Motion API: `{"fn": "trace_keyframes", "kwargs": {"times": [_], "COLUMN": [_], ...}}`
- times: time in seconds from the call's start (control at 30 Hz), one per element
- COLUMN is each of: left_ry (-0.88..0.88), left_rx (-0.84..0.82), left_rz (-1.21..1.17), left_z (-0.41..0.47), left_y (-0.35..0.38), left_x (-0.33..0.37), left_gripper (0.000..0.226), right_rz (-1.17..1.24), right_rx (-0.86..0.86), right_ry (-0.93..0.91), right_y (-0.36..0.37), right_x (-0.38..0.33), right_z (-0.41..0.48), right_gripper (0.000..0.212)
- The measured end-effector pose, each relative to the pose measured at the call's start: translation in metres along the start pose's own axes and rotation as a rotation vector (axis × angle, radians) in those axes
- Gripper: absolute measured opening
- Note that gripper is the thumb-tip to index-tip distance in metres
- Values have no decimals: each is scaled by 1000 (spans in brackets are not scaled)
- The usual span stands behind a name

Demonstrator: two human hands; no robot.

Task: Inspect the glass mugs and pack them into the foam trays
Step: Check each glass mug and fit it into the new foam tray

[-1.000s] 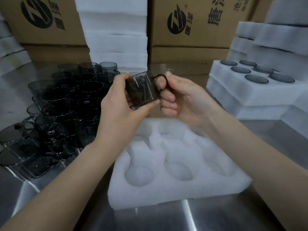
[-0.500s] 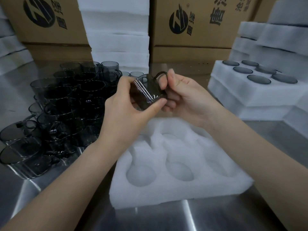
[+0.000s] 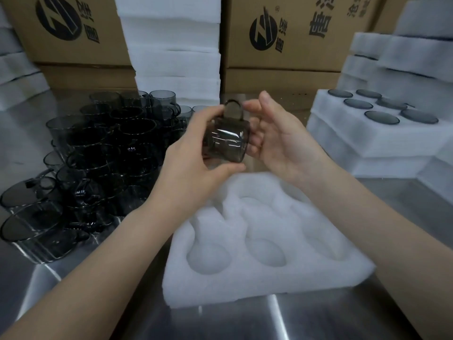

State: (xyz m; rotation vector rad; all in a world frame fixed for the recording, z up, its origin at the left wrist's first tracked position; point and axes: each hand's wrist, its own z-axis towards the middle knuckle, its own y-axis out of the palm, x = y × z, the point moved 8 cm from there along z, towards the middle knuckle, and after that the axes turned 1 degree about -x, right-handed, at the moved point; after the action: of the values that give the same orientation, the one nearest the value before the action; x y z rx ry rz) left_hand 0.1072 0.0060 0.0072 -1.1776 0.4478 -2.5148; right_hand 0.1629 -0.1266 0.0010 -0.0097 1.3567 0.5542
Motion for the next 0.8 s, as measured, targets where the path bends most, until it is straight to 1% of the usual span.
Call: {"fn": "trace_keyframes", "kwargs": {"times": [0.07,0.1,0.2,0.27,0.37,0.43,0.5,0.63,0.73,0.8], "left_ry": [-88,-120,-154,-141,-118,-108,-92,-73,-77,-94], "left_rx": [86,115,147,139,110,88,66,50,55,50], "left_rz": [-71,-89,-76,-45,-34,-39,-45,-22,-34,-69], "left_z": [-2,-3,-5,-5,-4,-4,-4,-4,-3,-2], "left_y": [-7,-8,-11,-11,-9,-8,-6,-3,-4,-4], "left_x": [-8,-11,-14,-11,-8,-6,-4,-1,-3,-5], "left_gripper": [71,69,63,57,56,56,60,70,66,64], "right_rz": [-96,-191,-476,-555,-540,-533,-478,-388,-299,-215], "right_rx": [-67,-108,-174,-141,-66,-50,-25,11,0,-13], "right_ry": [-85,-119,-150,-139,-151,-189,-202,-153,-120,-65], "right_y": [5,10,20,22,20,21,20,16,17,15], "right_x": [-4,-4,-1,0,-4,-7,-11,-11,-7,-4], "right_z": [-2,-4,-10,-11,-12,-14,-15,-14,-13,-12], "right_gripper": [17,21,51,56,45,40,36,29,29,28]}}
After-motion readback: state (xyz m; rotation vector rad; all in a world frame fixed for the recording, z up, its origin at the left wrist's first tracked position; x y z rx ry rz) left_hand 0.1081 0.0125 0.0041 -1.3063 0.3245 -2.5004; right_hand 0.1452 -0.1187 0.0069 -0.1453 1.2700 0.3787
